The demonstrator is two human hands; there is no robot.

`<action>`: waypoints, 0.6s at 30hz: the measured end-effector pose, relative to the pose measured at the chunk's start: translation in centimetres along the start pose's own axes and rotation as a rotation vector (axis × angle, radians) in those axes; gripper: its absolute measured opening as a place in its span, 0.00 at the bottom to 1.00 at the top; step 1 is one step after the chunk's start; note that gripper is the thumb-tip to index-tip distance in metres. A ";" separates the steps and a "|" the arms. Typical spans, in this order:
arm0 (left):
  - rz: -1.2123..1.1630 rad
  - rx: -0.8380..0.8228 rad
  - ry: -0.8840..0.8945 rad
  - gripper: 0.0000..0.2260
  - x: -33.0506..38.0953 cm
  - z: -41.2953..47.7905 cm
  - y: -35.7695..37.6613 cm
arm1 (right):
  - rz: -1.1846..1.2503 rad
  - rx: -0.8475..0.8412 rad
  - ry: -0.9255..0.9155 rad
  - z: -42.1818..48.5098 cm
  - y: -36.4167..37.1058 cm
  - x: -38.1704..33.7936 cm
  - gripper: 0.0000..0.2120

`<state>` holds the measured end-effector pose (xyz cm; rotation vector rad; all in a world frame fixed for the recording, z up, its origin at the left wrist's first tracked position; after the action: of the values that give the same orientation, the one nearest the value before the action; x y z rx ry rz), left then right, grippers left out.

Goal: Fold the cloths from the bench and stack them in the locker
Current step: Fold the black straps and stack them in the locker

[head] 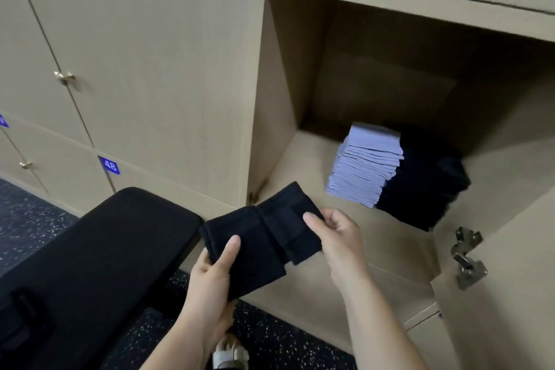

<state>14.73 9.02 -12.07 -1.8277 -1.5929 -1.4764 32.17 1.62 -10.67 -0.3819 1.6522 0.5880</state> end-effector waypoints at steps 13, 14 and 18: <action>0.027 -0.018 -0.052 0.19 -1.1 5.8 -1.8 | -0.328 -0.003 0.115 14.8 2.0 5.0 0.11; 0.032 -0.022 -0.054 0.20 -1.1 6.0 -2.0 | -0.367 -0.005 0.097 15.3 2.2 5.3 0.12; 0.035 -0.017 -0.064 0.20 -1.2 6.0 -2.6 | -0.445 0.032 0.044 16.5 2.9 6.1 0.12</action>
<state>15.59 13.80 -16.53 -1.9202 -1.5739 -1.4341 42.98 13.98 -17.66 -0.7193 1.5501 0.2201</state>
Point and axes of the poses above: each hand's wrist, its own z-axis towards the middle knuckle, its own y-axis out of the palm, x = y × z, the point moved 2 cm from there along z, towards the middle knuckle, and after that the axes turned 12 degrees about z, right-handed, at the moved point
